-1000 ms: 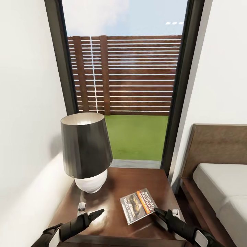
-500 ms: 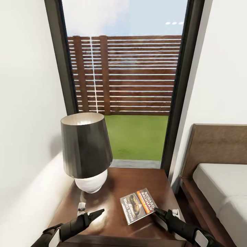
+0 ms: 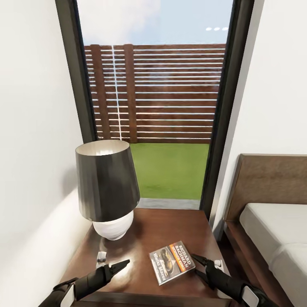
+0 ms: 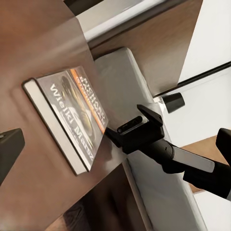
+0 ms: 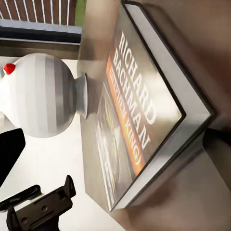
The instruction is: In the bedroom, move the book from the bed onto either nightstand, and place the two sandals side by side next to the bed.
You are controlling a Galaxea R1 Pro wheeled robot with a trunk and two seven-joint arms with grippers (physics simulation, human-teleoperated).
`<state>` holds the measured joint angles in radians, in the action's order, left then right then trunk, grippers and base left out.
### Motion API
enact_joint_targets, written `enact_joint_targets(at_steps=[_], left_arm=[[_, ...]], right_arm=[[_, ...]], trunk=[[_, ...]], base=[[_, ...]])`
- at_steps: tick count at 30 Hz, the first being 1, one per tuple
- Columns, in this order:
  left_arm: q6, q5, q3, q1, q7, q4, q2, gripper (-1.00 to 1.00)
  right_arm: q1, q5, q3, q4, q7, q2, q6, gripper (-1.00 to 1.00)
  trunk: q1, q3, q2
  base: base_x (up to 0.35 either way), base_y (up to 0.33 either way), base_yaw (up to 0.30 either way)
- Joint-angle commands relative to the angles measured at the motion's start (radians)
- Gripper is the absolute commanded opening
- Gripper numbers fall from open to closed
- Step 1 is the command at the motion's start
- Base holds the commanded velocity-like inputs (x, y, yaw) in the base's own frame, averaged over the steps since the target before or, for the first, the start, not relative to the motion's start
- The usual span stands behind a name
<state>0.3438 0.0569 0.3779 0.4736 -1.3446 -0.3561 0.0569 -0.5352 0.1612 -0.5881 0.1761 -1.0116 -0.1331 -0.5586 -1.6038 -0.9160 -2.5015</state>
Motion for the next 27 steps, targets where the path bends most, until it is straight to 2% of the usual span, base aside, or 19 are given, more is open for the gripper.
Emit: enact_joint_targets(at_steps=[1,16,27], left_arm=[[0.011,0.000,0.003,0.001,-0.004,0.000,0.000,1.00],[0.011,0.000,0.003,0.000,-0.004,0.000,0.000,1.00],[0.011,0.000,0.001,0.001,-0.004,0.000,-0.002,1.00]], right_arm=[[0.000,0.006,0.007,0.000,0.002,0.000,-0.003,1.00],[0.000,0.005,0.007,-0.001,0.003,0.001,-0.003,1.00],[0.000,0.005,0.007,-0.001,0.004,0.001,-0.003,1.00]], trunk=[[0.000,-0.001,0.000],[0.000,-0.001,0.000],[0.000,-0.001,0.000]], base=[[0.000,0.000,0.000],[0.000,0.000,0.000],[-0.069,0.000,0.000]])
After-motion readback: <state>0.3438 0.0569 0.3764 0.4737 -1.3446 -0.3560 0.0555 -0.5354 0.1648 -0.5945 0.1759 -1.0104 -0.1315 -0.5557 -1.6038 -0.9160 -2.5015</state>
